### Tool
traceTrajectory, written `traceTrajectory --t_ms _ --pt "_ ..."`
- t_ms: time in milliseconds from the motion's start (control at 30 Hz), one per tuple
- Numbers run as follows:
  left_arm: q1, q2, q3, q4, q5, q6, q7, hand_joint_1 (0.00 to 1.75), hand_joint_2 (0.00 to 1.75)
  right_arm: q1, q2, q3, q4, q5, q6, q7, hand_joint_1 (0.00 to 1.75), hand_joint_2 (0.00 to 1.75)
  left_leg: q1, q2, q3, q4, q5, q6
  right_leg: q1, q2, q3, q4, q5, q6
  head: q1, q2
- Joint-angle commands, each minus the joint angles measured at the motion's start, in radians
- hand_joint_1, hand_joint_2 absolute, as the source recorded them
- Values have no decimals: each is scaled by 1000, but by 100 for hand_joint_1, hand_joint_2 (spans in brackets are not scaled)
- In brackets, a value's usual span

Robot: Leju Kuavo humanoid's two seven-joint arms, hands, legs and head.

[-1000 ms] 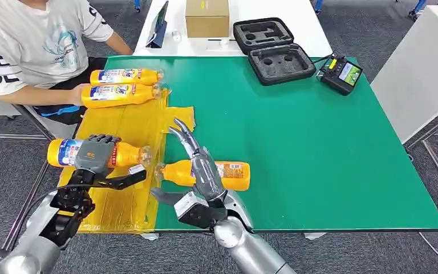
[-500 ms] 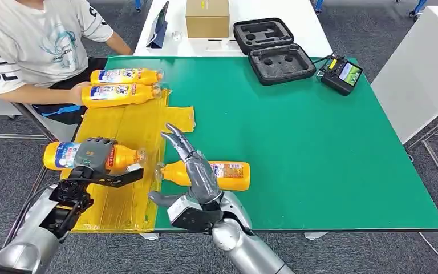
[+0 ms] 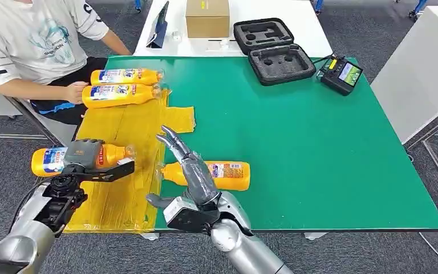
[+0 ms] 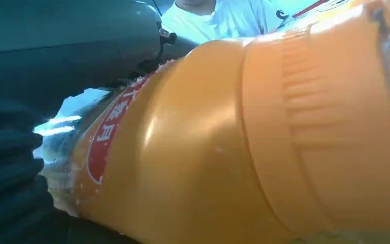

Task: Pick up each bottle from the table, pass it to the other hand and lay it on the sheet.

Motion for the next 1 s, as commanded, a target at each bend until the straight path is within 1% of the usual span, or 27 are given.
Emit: traceTrajectory --t_ms 33,100,133,167,233,300,367,500,533,600,633,667,700,733,800,833,867,1000 --pt "-36 -3 16 116 4 -26 -4 175 175 -40 -6 14 39 -1 10 6 0 175 0 1 6 -1 -2 0 0 2 6 -1 -2 0 0 0" --pt "-36 -3 16 116 4 -26 -4 175 175 -40 -6 14 39 -1 10 6 0 175 0 0 3 -1 -1 0 0 1 3 -1 -1 0 0 0" --pt "-37 -2 15 126 4 -38 -5 175 175 -42 -6 15 41 -2 14 6 0 175 0 0 7 -1 -2 0 0 1 6 -1 -2 -1 0 0" --pt "-35 -2 17 128 7 -38 -6 175 175 -44 -6 14 41 -2 15 7 0 175 0 0 4 -1 -1 0 0 1 4 -1 -1 0 0 0" --pt "-30 -1 22 138 16 -40 -21 175 175 -48 -5 13 47 -5 20 9 0 175 0 1 5 -1 -1 0 0 1 5 -1 -1 0 0 0" --pt "-27 -4 27 148 27 -49 -37 175 175 -48 -5 11 50 -7 25 10 0 175 0 1 3 -1 0 0 0 1 3 -1 0 0 0 0" --pt "-24 -4 31 159 40 -57 -53 175 175 -48 -5 10 55 -10 29 11 0 175 0 1 6 -2 -1 0 -1 2 6 -1 -1 0 0 0" --pt "-6 -11 32 162 58 -63 -82 175 175 -51 -4 9 62 -15 34 10 0 175 -1 1 6 -2 -1 0 -1 2 6 -1 0 0 0 0" --pt "1 -12 27 163 57 -68 -86 173 175 -53 -3 9 64 -17 36 10 0 175 -1 2 9 -2 -2 0 -1 3 8 -1 -1 0 0 0" --pt "13 -9 18 165 56 -85 -92 129 175 -55 -2 8 70 -20 41 9 0 175 -1 1 7 -2 -1 0 -1 2 6 -1 0 0 0 0" --pt "18 -6 18 166 56 -84 -95 51 175 -56 -1 8 72 -21 41 8 0 175 -1 2 10 -3 -2 0 -1 3 9 -2 -1 0 0 0" --pt "19 -3 12 168 55 -97 -101 3 175 -58 0 6 78 -25 44 7 0 175 -1 2 10 -3 -1 0 -1 3 9 -2 -1 0 0 0" --pt "20 -2 10 168 62 -110 -114 0 175 -62 2 5 85 -28 45 5 0 175 -1 1 8 -2 -1 0 -1 2 7 -1 0 0 0 0" --pt "20 -2 15 168 76 -117 -128 0 175 -63 2 3 88 -31 45 3 0 175 -1 2 11 -3 -1 0 -1 4 10 -2 -1 0 0 0" --pt "18 -1 11 168 81 -129 -137 0 175 -65 2 4 92 -32 44 1 0 175 -1 2 10 -2 -1 0 -1 3 10 -1 -1 0 0 0" --pt "17 0 11 168 81 -130 -137 0 175 -64 2 4 93 -32 44 1 0 175 -1 3 14 -4 -2 0 -1 4 13 -2 -1 0 0 0" --pt "16 1 14 166 95 -144 -153 0 0 -65 2 4 96 -33 43 -1 0 175 -1 3 12 -3 -1 -1 -1 4 11 -2 0 0 0 0" --pt "16 2 10 164 100 -152 -162 0 0 -65 2 4 99 -34 43 -3 0 175 -1 3 14 -4 -1 -1 -1 4 13 -2 0 0 0 0"
